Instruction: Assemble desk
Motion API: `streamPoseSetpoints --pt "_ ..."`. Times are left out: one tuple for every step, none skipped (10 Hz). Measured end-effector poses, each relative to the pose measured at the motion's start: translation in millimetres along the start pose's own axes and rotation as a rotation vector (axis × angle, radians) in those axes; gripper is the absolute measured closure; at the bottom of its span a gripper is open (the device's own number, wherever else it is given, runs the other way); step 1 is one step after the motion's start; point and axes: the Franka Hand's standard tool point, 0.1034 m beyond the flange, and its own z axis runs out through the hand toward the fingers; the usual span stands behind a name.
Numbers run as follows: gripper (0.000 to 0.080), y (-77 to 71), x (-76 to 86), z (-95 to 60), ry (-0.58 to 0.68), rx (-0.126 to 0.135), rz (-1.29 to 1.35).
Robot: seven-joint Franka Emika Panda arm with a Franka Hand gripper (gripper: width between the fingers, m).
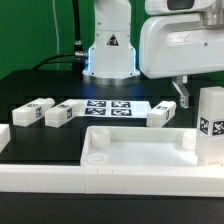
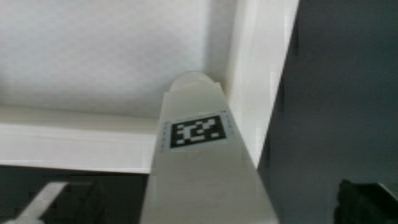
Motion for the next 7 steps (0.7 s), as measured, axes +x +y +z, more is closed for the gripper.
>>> streamPoseSetpoints --pt "0.0275 0.1 0.1 0.1 0.001 0.000 0.003" --pt "0.0409 0.2 0.0 0.1 0.001 0.000 0.003" --pt "0.0409 0.2 0.0 0.1 0.001 0.000 0.010" --pt "0.0508 2.6 0.1 0.0 0.002 -0.002 0.034" --pt "0.0508 3.1 0.0 0.1 0.001 -0.002 0.032" --pt "0.0508 3.1 -0.1 0.1 0.001 -0.001 0.045" --pt "0.0508 3.5 0.0 0.4 0.005 0.006 0.155"
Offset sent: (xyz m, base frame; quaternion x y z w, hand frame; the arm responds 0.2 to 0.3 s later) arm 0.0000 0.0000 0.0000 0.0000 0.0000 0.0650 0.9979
